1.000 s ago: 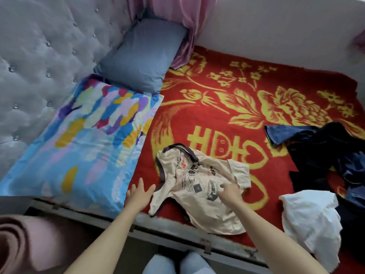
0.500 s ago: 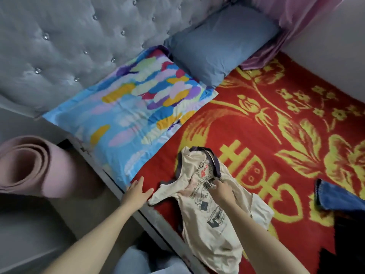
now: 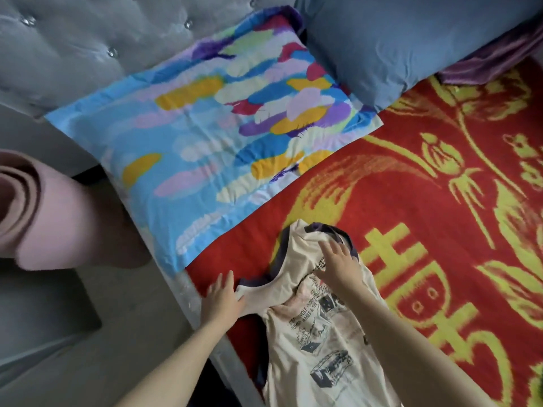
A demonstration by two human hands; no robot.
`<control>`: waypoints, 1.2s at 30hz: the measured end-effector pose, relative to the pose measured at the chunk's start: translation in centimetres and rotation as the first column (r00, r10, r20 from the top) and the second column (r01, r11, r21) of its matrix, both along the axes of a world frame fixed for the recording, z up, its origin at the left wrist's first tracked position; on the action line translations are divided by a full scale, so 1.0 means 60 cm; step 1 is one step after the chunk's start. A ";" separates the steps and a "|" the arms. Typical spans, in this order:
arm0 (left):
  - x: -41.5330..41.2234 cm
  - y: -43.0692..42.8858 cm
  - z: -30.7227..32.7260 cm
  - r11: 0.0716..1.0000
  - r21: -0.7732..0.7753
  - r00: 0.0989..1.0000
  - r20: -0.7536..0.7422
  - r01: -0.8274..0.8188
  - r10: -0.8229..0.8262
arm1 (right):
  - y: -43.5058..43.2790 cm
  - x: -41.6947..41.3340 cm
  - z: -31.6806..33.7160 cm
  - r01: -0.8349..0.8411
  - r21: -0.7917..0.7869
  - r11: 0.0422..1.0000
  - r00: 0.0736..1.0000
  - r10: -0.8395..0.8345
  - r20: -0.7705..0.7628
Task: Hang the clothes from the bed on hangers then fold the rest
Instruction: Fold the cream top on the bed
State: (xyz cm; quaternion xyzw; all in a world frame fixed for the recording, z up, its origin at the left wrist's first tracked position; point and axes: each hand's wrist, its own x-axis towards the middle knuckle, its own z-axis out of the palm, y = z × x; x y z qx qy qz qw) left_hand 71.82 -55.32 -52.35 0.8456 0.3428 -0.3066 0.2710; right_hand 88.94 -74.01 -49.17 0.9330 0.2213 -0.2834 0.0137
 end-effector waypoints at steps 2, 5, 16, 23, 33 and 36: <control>0.004 -0.002 -0.019 0.997 -0.079 1.000 -0.021 -0.020 0.018 | 0.013 0.020 -0.021 -0.109 -0.031 0.994 0.994 0.109 0.006; 0.001 -0.008 -0.034 0.998 -0.058 0.999 -0.027 0.015 -0.017 | 0.044 0.046 -0.055 -0.285 -0.066 0.956 0.958 0.285 -0.001; 0.043 0.020 -0.007 0.823 -0.259 0.803 0.206 -0.506 0.559 | 0.066 0.091 -0.048 -0.029 -0.133 0.991 0.982 0.053 0.180; 0.087 0.065 0.089 0.832 -0.390 0.739 0.404 -0.394 0.540 | -0.054 0.074 0.067 0.370 0.036 0.928 0.903 -0.368 0.222; 0.149 0.089 0.321 0.928 -0.367 0.716 0.634 -0.056 0.294 | -0.201 0.049 0.371 0.613 0.557 0.560 0.542 -0.811 0.219; 0.177 0.104 0.424 0.935 -0.332 0.639 0.748 0.125 0.180 | -0.238 0.015 0.467 0.544 0.681 0.489 0.499 -0.842 0.206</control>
